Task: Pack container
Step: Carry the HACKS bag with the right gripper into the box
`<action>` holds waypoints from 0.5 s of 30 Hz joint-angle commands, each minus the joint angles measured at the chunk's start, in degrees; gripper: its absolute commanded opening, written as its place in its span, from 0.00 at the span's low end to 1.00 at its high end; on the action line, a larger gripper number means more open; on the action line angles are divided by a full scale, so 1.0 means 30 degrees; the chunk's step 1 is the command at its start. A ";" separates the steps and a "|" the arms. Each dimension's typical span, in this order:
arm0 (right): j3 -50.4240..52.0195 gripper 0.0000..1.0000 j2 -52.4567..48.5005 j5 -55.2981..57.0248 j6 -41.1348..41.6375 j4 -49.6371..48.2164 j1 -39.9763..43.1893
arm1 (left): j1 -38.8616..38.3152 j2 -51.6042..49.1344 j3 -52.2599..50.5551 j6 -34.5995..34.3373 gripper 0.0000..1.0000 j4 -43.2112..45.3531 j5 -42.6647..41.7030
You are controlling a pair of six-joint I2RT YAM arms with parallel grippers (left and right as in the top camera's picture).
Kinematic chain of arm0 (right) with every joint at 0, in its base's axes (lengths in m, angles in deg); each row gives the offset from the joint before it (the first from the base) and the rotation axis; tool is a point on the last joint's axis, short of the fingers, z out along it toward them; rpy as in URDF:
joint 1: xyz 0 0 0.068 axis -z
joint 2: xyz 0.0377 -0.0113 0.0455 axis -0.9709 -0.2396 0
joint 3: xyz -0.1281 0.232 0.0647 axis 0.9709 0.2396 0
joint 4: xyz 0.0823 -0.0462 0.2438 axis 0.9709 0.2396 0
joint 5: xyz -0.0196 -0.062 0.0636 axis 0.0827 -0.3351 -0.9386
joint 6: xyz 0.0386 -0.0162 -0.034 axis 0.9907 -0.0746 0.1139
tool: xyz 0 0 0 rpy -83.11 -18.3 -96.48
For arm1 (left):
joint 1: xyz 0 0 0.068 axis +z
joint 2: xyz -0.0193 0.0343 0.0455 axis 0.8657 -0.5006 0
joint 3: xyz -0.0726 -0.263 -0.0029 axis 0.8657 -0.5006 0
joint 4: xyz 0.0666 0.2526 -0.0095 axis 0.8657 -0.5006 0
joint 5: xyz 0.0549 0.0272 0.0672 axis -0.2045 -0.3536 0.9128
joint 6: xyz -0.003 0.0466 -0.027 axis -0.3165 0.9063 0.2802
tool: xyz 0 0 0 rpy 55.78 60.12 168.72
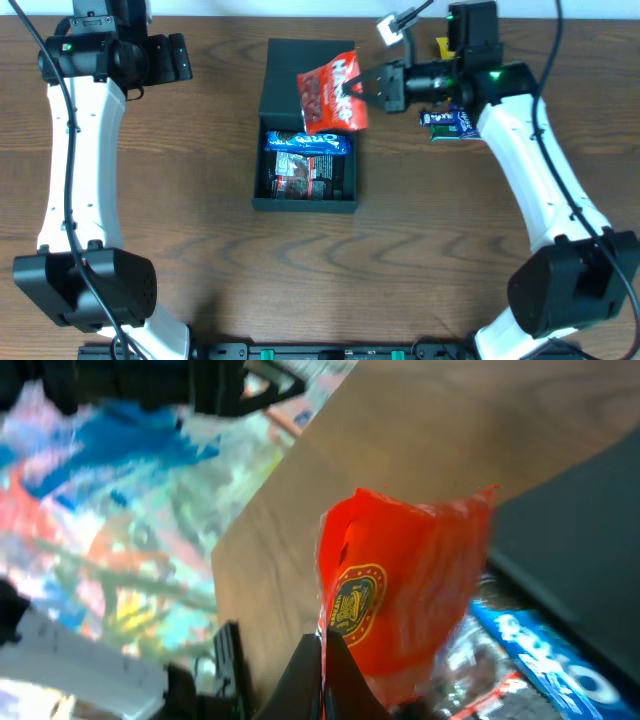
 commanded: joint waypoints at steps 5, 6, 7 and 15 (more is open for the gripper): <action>-0.0437 0.01 0.0328 0.0175 -0.5246 0.1931 -0.2033 | 0.0058 -0.0066 0.0080 0.0379 0.95 -0.0131 -0.0058; -0.0430 0.01 0.0328 0.0248 -0.5989 0.2375 -0.2229 | 0.0058 -0.0066 0.0080 0.0379 0.95 -0.0131 -0.0058; -0.0423 0.01 0.0313 0.0248 -0.6819 0.2849 -0.2426 | 0.0058 -0.0066 0.0080 0.0379 0.95 -0.0131 -0.0058; -0.0393 0.01 0.0182 0.0889 -1.1468 0.6594 -0.3060 | 0.0058 -0.0066 0.0080 0.0459 0.95 -0.0146 -0.0080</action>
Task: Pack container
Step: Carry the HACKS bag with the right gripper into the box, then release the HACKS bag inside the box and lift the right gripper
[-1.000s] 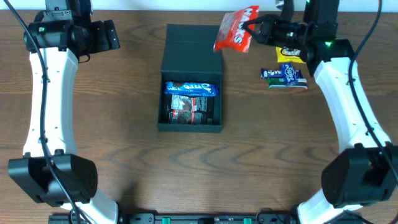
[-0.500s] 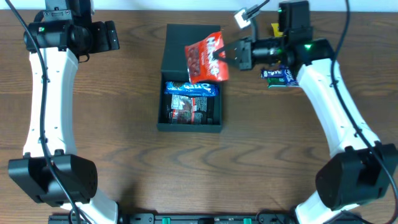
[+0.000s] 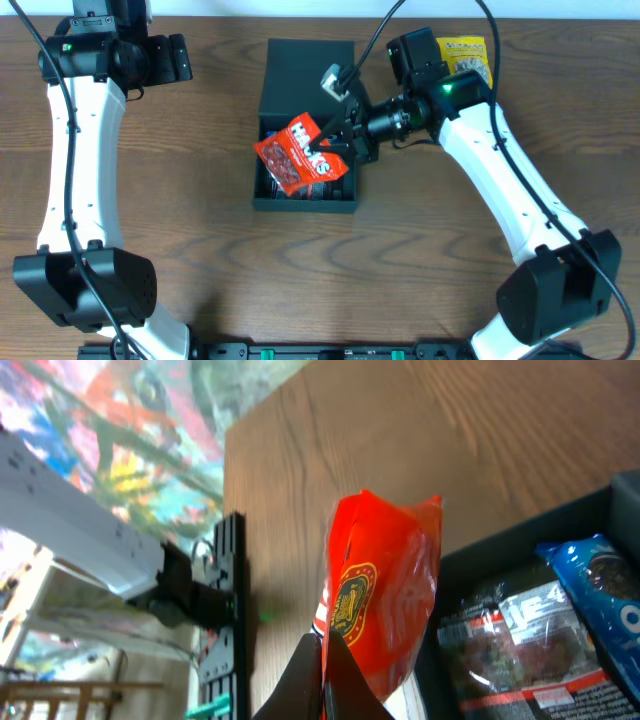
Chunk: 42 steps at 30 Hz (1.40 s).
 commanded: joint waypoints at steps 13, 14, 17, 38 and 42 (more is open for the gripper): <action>-0.0386 0.01 -0.0117 -0.0583 -0.5799 0.4415 -0.0583 | 0.0066 -0.0066 0.0080 0.1829 0.95 -0.0197 -0.1581; -0.0386 0.01 -0.0117 -0.0583 -0.6207 0.4867 -0.0670 | 0.0066 -0.0066 0.0080 0.1829 0.95 -0.0197 -0.1581; -0.0386 0.01 -0.0117 -0.0546 -0.7053 0.5719 -0.0896 | 0.0066 -0.0066 0.0080 0.1829 0.95 -0.0197 -0.1588; -0.0444 0.01 -0.3934 0.1836 -0.3745 0.0889 -0.1100 | 0.0066 -0.0066 0.0080 0.1829 0.96 -0.0357 -0.1588; -0.0444 0.01 -0.3949 0.3708 -0.2361 -0.1093 -0.1049 | 0.0058 -0.0066 0.0080 0.1829 0.95 -0.0459 -0.1581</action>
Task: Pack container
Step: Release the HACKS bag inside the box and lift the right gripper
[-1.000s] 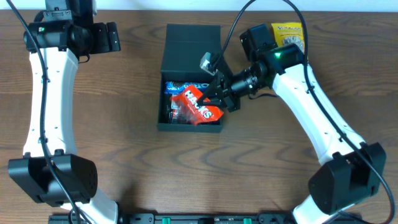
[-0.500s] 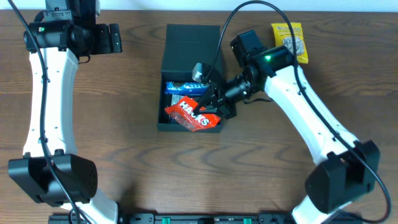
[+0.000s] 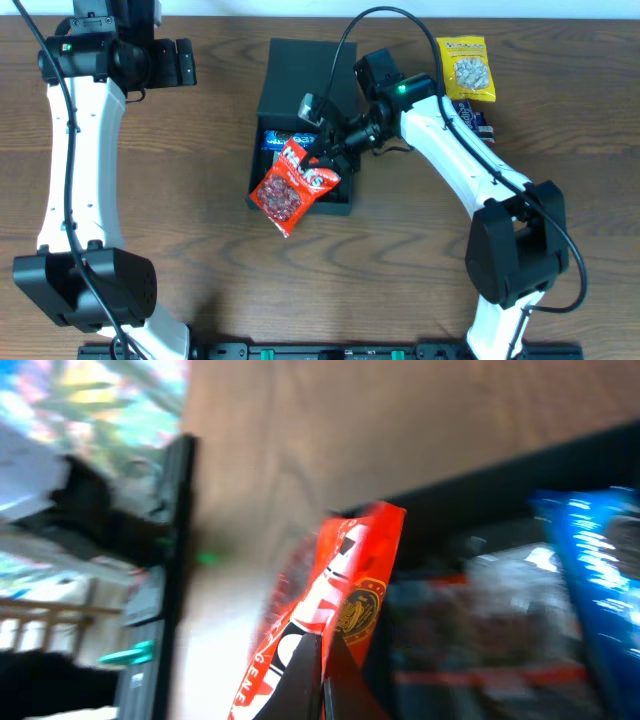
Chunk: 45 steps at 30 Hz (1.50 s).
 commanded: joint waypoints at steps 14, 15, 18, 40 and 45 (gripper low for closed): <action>-0.0532 0.99 -0.0160 0.8539 0.9763 -0.4881 0.0284 | 0.0058 -0.0066 0.0080 0.0444 0.96 -0.0401 -0.0080; -0.0772 0.99 -0.0160 0.8553 1.0659 -0.4838 0.0393 | 0.0058 -0.0066 0.0080 0.0444 0.95 -0.0408 -0.0080; -0.1668 0.99 -0.0138 0.8524 1.2750 -0.3708 0.0627 | 0.0058 -0.0066 0.0080 0.0678 0.95 -0.0408 -0.0073; -0.0772 0.99 -0.0168 0.7424 2.9857 0.2776 -0.1326 | 0.0066 -0.0066 0.0080 0.1005 0.96 -0.0291 -0.0080; 0.0087 0.99 -0.0168 0.7431 3.1015 0.1967 -0.1195 | 0.0066 -0.0066 0.0080 0.1005 0.95 -0.0321 -0.0080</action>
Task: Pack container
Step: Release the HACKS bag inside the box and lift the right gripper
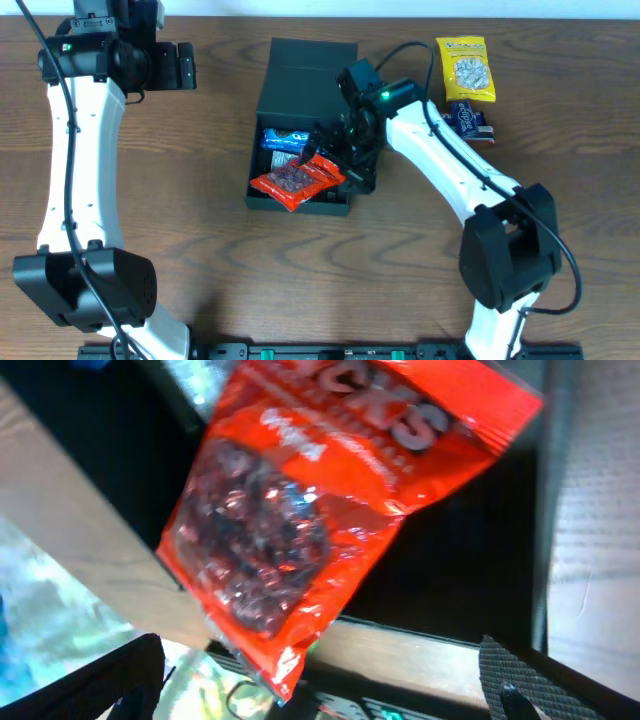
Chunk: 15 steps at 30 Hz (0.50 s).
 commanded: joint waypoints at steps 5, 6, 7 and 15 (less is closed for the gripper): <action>0.0379 0.87 -0.0240 -0.0044 0.2011 -0.1727 -0.0204 | 0.0058 -0.0066 0.0080 0.0138 0.95 -0.0036 -0.0073; 0.0415 0.84 -0.0321 -0.0044 0.2084 -0.1719 -0.0204 | 0.0058 -0.0066 0.0080 0.0138 0.95 -0.0036 -0.0073; 0.0459 0.83 -0.0452 -0.0080 0.2084 -0.1705 -0.0197 | 0.0058 -0.0066 0.0080 0.0138 0.95 -0.0036 -0.0073; 0.0517 0.81 -0.1515 -0.0678 0.2317 -0.1639 -0.0160 | 0.0058 -0.0066 0.0080 0.0138 0.95 -0.0036 -0.0073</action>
